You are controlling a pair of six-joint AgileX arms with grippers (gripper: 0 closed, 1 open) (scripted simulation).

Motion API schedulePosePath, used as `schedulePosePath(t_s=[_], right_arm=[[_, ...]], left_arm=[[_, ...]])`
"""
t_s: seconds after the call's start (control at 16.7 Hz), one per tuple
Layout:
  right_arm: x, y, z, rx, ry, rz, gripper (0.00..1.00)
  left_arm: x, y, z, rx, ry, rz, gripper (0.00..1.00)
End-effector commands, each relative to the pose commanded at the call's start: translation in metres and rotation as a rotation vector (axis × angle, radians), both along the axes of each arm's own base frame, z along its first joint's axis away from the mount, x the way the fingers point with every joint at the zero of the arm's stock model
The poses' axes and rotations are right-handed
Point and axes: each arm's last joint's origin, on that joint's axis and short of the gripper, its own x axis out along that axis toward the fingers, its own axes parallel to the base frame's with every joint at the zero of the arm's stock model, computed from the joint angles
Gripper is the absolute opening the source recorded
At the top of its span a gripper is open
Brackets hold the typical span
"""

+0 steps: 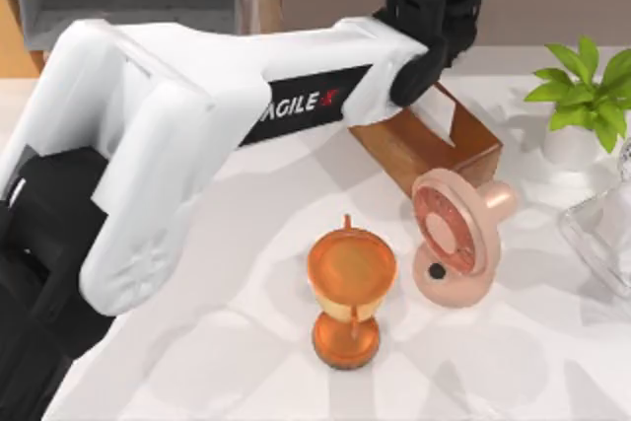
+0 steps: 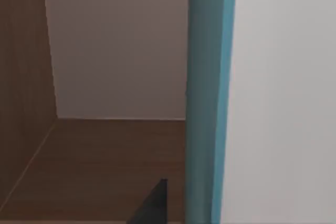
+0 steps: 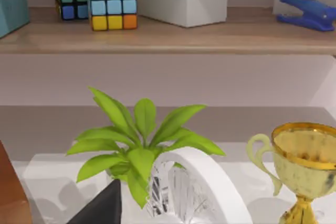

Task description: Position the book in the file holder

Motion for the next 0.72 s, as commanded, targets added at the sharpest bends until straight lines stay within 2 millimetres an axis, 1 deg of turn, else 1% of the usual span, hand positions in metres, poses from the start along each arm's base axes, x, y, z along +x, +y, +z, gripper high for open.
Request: schedulePosePath(t_s=[0.42,0.48,0.72], right_arm=[[0.0,0.0,0.0,0.0,0.0,0.0,1.0],[0.0,0.0,0.0,0.0,0.0,0.0,1.0],[0.0,0.0,0.0,0.0,0.0,0.0,1.0]], left_arm=[[0.0,0.0,0.0,0.0,0.0,0.0,0.02],[0.0,0.0,0.0,0.0,0.0,0.0,0.0],[0.0,0.0,0.0,0.0,0.0,0.0,0.0]])
